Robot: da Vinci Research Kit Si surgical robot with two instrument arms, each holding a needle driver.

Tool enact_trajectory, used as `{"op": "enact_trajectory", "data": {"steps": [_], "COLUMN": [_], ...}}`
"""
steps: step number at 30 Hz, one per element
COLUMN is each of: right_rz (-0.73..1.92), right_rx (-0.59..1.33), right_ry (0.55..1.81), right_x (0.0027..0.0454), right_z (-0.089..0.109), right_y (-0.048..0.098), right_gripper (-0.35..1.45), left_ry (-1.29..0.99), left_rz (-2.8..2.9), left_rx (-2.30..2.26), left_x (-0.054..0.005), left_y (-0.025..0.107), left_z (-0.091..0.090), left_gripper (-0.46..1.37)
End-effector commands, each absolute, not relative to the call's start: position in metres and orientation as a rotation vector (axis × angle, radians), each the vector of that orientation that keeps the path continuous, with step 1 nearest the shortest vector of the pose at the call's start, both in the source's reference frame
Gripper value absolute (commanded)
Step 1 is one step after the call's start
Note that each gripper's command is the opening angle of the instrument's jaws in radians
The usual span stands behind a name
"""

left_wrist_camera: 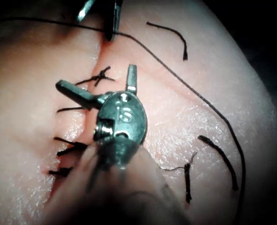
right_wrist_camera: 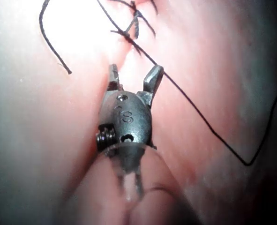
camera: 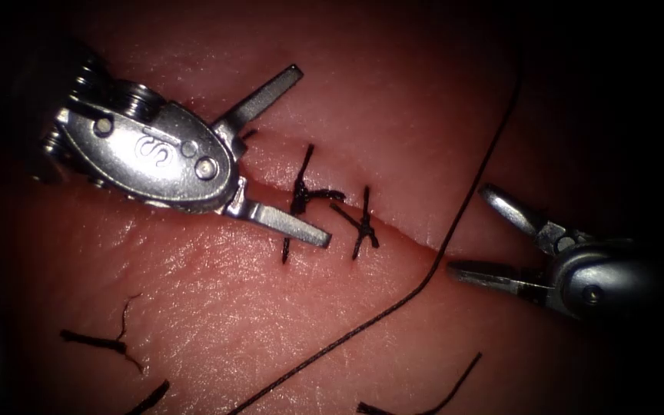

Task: Wound Closure
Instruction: Use the left gripper to grab the suture and pull the needle back into frame

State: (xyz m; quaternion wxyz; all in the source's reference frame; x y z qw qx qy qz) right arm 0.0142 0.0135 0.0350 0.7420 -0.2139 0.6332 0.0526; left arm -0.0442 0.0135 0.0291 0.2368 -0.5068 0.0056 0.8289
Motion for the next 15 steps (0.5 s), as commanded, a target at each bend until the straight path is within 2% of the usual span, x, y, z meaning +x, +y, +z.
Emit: {"op": "enact_trajectory", "data": {"steps": [1, 7, 15], "right_rz": [0.111, 0.111, 0.110], "right_rx": [-0.463, -0.463, -0.462], "right_ry": [1.388, 1.388, 1.386], "right_x": [0.0142, 0.0142, 0.0143], "right_z": [0.0350, 0.0350, 0.0350], "right_y": [0.0135, 0.0135, 0.0135], "right_gripper": [1.24, 1.24, 1.23], "left_ry": [-0.060, -0.258, -0.354], "left_rz": [2.241, 2.145, 2.152], "left_rx": [-1.358, -1.271, -1.176], "left_x": [-0.0440, -0.0429, -0.0427], "left_y": [0.0127, 0.0101, 0.0083], "left_z": [0.0283, 0.0250, 0.0233], "left_gripper": [0.93, 0.99, 0.99]}}
